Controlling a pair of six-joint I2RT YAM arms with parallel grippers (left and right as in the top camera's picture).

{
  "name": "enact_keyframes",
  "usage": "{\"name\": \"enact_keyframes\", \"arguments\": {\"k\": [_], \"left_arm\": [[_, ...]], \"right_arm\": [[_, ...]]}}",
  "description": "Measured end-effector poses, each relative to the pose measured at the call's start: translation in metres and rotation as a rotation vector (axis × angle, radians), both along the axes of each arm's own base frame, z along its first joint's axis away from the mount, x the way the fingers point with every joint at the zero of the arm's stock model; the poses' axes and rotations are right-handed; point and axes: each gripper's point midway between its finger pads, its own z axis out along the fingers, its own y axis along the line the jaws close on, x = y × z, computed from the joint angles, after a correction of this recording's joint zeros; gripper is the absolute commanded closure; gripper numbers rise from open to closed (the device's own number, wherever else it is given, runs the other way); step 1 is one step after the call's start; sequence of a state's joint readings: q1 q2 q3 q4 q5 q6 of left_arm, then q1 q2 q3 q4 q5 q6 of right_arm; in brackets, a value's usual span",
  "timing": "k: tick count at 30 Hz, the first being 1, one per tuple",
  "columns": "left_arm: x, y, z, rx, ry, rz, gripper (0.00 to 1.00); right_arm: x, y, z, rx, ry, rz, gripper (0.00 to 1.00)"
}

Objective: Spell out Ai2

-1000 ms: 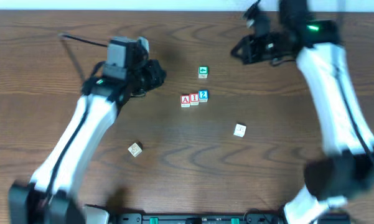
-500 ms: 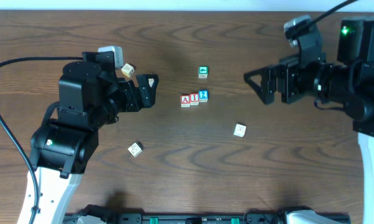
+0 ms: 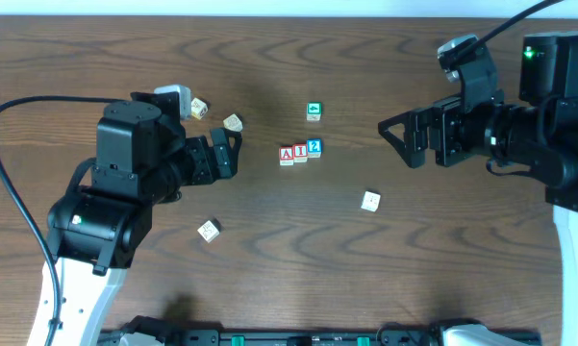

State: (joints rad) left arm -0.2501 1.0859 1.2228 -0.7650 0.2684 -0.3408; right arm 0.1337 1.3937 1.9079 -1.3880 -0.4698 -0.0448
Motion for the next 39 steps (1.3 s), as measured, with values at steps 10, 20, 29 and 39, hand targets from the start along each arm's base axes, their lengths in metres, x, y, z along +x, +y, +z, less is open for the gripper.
{"name": "enact_keyframes", "arguments": {"k": [10, 20, 29, 39], "left_arm": [[-0.035, 0.079, 0.021, 0.269, -0.152, 0.213, 0.05], [-0.085, 0.161, -0.053, 0.391, -0.172, 0.511, 0.05], [-0.096, 0.166, -0.125, 0.388, -0.214, 0.548, 0.05], [-0.094, 0.163, -0.168, 0.371, -0.239, 0.534, 0.05]], "right_arm": [[0.0, 0.0, 0.0, 0.0, 0.0, 0.0, 0.01], [0.0, 0.0, -0.001, -0.001, 0.002, 0.0, 0.01], [0.0, -0.001, -0.002, -0.004, 0.004, -0.003, 0.01], [0.0, -0.001, -0.002, -0.006, 0.004, -0.005, 0.01]]}}
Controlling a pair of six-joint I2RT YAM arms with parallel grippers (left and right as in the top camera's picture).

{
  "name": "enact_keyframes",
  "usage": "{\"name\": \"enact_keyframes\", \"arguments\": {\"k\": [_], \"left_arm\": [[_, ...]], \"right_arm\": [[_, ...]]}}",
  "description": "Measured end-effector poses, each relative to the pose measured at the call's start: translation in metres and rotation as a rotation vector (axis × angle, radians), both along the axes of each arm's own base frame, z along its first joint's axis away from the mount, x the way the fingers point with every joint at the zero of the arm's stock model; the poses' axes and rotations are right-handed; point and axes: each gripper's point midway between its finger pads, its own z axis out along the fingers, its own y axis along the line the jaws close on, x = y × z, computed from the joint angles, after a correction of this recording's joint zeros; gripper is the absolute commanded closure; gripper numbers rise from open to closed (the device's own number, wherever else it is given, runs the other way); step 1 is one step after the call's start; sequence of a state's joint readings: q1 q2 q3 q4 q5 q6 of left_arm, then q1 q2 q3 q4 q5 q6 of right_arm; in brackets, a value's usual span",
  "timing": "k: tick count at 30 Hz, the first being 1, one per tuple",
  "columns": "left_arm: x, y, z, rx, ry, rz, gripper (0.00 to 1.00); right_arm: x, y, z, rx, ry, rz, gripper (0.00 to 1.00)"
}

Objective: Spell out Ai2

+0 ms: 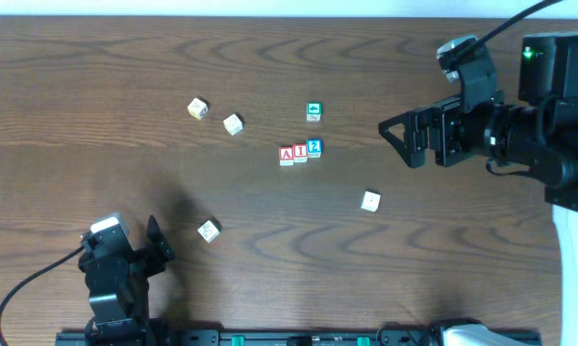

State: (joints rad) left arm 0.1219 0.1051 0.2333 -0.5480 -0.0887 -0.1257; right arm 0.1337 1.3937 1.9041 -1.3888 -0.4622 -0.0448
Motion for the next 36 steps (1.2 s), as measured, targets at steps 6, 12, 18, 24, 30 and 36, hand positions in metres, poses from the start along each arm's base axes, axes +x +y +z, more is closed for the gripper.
{"name": "enact_keyframes", "arguments": {"k": [6, 12, 18, 24, 30, 36], "left_arm": [[0.001, -0.003, -0.017, -0.008, -0.012, -0.016, 0.05], [0.003, -0.005, -0.012, -0.011, -0.042, -0.03, 0.05], [0.004, -0.011, -0.012, -0.014, -0.043, -0.058, 0.05], [0.006, -0.02, -0.012, -0.014, -0.043, -0.105, 0.04], [0.006, -0.02, -0.012, -0.005, -0.04, -0.11, 0.05], [0.006, -0.02, -0.012, -0.006, -0.041, -0.113, 0.05]], "right_arm": [[0.0, 0.0, 0.0, 0.0, 0.0, 0.0, 0.01], [0.0, 0.0, 0.0, 0.0, 0.0, 0.0, 0.01], [0.0, 0.0, 0.0, 0.0, 0.0, 0.0, 0.01], [0.0, 0.0, 0.0, 0.0, 0.0, 0.0, 0.01], [0.0, 0.0, 0.0, 0.0, 0.0, 0.0, 0.01], [0.0, 0.0, 0.0, 0.0, 0.0, 0.0, 0.01]]}}
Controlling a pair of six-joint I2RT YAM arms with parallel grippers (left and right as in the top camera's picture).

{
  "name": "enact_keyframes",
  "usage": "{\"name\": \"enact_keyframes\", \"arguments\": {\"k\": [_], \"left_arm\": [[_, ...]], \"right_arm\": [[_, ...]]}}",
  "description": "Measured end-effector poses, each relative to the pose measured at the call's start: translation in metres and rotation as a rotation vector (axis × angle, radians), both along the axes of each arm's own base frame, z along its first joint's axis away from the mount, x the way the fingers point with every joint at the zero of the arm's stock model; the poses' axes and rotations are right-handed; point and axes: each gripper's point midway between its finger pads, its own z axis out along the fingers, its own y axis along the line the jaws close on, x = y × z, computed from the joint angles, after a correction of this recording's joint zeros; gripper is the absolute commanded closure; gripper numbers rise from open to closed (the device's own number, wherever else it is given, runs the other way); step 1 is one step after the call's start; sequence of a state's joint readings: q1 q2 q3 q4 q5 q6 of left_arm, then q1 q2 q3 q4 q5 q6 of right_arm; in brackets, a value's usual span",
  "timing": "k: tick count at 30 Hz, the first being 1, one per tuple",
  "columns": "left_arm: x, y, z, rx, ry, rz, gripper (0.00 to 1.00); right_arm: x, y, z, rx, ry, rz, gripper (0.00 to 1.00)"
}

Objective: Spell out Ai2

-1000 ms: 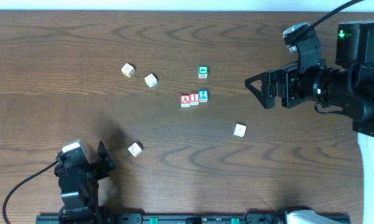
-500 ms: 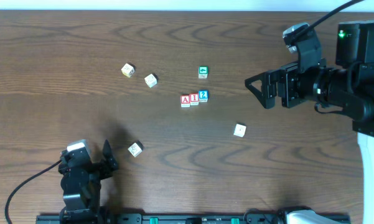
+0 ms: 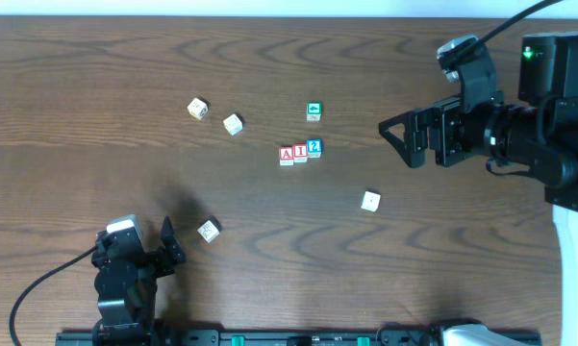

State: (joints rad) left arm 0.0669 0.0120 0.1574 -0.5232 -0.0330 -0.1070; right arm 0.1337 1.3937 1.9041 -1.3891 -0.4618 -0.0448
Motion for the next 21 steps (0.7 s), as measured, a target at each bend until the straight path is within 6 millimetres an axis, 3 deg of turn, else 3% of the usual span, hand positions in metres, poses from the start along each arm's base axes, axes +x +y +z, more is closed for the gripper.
{"name": "enact_keyframes", "arguments": {"k": [9, 13, 17, 21], "left_arm": [[0.0, 0.0, 0.0, 0.0, 0.0, 0.0, 0.05], [0.0, 0.0, 0.0, 0.0, 0.0, 0.0, 0.05], [0.0, 0.0, 0.0, 0.0, 0.0, 0.0, 0.05], [0.0, 0.0, 0.0, 0.0, -0.001, 0.0, 0.04]], "right_arm": [[0.001, -0.001, -0.001, -0.009, -0.003, -0.002, 0.01], [0.005, -0.017, -0.008, -0.104, -0.012, -0.052, 0.01], [-0.008, -0.034, -0.016, -0.19, 0.017, -0.092, 0.01], [-0.029, -0.045, 0.006, -0.231, -0.126, -0.1, 0.01]]}}
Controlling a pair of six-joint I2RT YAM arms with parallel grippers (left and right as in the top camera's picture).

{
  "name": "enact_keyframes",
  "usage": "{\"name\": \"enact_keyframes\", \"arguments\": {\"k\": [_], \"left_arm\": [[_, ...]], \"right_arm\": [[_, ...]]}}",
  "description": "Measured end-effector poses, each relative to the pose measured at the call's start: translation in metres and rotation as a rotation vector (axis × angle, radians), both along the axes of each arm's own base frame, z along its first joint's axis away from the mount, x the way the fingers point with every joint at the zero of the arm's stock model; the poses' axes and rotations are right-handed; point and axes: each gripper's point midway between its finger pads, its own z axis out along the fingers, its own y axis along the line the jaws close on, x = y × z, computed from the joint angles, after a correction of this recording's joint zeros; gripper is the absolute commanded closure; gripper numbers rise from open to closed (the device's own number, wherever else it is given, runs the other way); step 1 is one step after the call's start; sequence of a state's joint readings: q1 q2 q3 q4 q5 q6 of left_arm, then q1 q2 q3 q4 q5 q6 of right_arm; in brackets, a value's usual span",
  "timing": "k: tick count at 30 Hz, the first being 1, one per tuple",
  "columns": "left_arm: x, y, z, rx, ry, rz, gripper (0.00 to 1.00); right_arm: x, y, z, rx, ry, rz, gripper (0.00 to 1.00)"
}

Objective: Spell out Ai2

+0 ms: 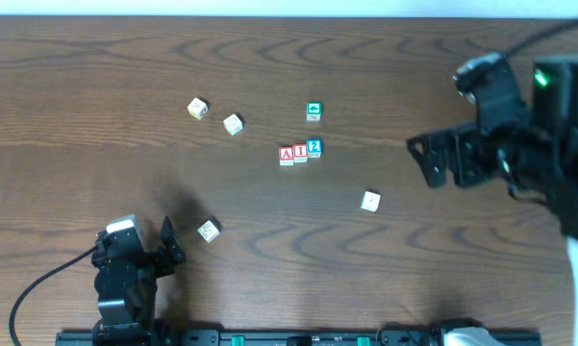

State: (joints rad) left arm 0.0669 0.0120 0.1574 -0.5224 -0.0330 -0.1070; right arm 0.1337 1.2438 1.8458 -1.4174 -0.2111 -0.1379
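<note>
Three small blocks lie in a row mid-table: a red A block (pixel 287 155), a red I block (pixel 300 153) and a blue 2 block (pixel 314 147), touching side by side. My left gripper (pixel 169 243) is drawn back near the front left edge, open, with nothing in it. My right gripper (pixel 421 160) hovers at the right, blurred with motion, its fingers spread and empty, well clear of the row.
A green block (pixel 314 111) sits just behind the row. Pale blocks lie at the back left (pixel 197 108), (pixel 233 123), at the front left beside my left gripper (pixel 208 230), and right of centre (pixel 370 201). A cable trails from the left arm.
My right gripper has shifted to the right, away from the row of blocks, and is blurred. The left arm and all blocks are where they were.
At first my left gripper was just left of the A-I-2 row and the right gripper hung open at the right. Then the left arm was folded back at the front left edge, and it shifted slightly there. Now the right arm has drawn back rightward.
</note>
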Motion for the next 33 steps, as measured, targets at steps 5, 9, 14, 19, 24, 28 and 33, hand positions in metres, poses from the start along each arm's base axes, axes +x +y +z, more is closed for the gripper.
{"name": "enact_keyframes", "arguments": {"k": [5, 9, 14, 19, 24, 28, 33], "left_arm": [[0.0, 0.0, 0.0, 0.0, -0.002, -0.001, 0.05], [0.0, 0.0, 0.001, 0.0, -0.003, -0.001, 0.05], [0.0, 0.0, 0.0, 0.0, -0.002, -0.001, 0.05], [0.0, 0.0, 0.0, 0.0, -0.002, -0.001, 0.05], [0.0, 0.0, 0.0, 0.0, -0.002, -0.001, 0.05], [0.0, 0.0, 0.0, 0.0, -0.002, -0.001, 0.05], [0.0, 0.0, 0.0, 0.0, -0.002, -0.001, 0.04]], "right_arm": [[-0.038, -0.008, 0.012, -0.036, -0.245, 0.039, 0.01], [-0.059, -0.012, -0.009, -0.061, -0.359, 0.055, 0.01], [-0.075, -0.017, -0.054, -0.08, -0.395, 0.05, 0.01], [-0.094, -0.023, -0.109, -0.089, -0.41, 0.033, 0.01], [-0.1, -0.025, -0.158, -0.09, -0.416, 0.028, 0.01], [-0.101, -0.023, -0.187, -0.087, -0.391, 0.036, 0.01], [-0.101, -0.023, -0.211, -0.087, -0.37, 0.042, 0.01]]}}
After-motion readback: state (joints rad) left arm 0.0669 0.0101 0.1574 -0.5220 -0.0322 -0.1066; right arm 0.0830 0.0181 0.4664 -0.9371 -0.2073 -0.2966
